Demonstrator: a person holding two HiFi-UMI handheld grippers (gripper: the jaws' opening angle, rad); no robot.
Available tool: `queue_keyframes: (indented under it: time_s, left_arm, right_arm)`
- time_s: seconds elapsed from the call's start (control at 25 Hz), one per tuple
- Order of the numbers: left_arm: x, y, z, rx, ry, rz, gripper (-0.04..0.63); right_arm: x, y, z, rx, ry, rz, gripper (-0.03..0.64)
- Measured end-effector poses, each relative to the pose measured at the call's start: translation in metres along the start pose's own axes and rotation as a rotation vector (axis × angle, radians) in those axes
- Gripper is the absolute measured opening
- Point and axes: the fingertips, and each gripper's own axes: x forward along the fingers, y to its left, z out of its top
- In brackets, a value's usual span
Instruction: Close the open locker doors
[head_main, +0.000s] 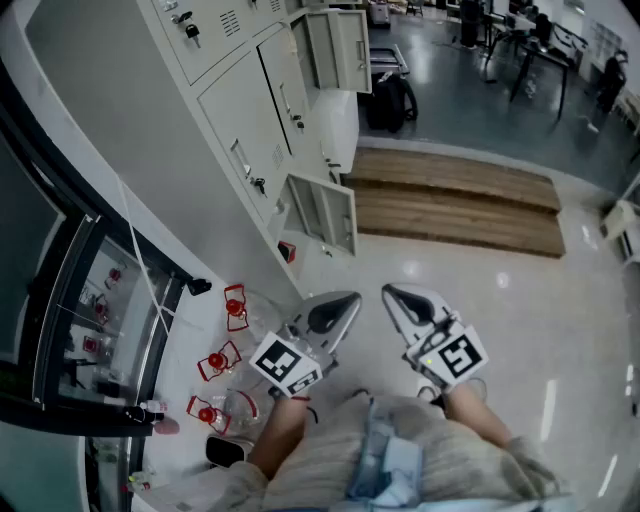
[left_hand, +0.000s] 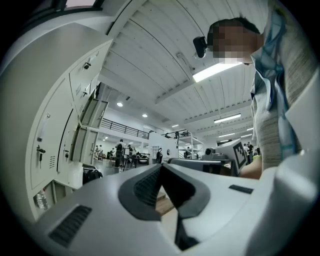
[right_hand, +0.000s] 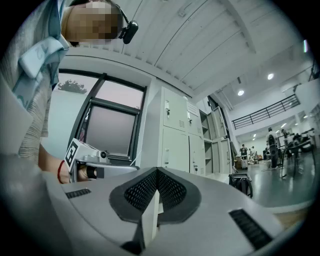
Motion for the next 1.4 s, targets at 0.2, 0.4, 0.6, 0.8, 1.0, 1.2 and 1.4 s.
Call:
queue_keyframes:
  time_s: [0.2,0.4,0.6,0.8,1.0,1.2,1.4]
  left_arm:
    - [0.001,0.002,0.010,-0.026,-0.027,0.014,0.002]
    - [0.003,-0.001,0.006,0.003,-0.008,-0.006,0.002]
    - [0.004,-0.002,0.006,-0.016,-0.014,-0.006,0.002]
    - [0.002,0.005,-0.002,-0.033,-0.006,0.011,0.002]
    - [-0.005,0.014,-0.006,-0.018,0.007,0.006,0.002]
    - [-0.011,0.021,-0.003,-0.040,-0.018,-0.002,0.002]
    - [-0.012,0.027,-0.007,-0.067,-0.025,0.005,0.002]
  right_arm:
    - [0.003,0.003,-0.003,-0.019,0.015,0.014,0.002]
    - [0.001,0.003,0.000,-0.008,0.013,0.003,0.002]
    - [0.001,0.004,0.000,-0.001,0.002,0.024,0.002]
    - [0.007,0.018,-0.009,0.028,0.007,0.136,0.002]
    - [0.021,0.025,-0.019,-0.010,0.045,0.157,0.003]
    - [0.035,0.029,-0.016,-0.007,0.048,0.150,0.003]
    - [0.039,0.029,-0.020,-0.016,0.058,0.158,0.003]
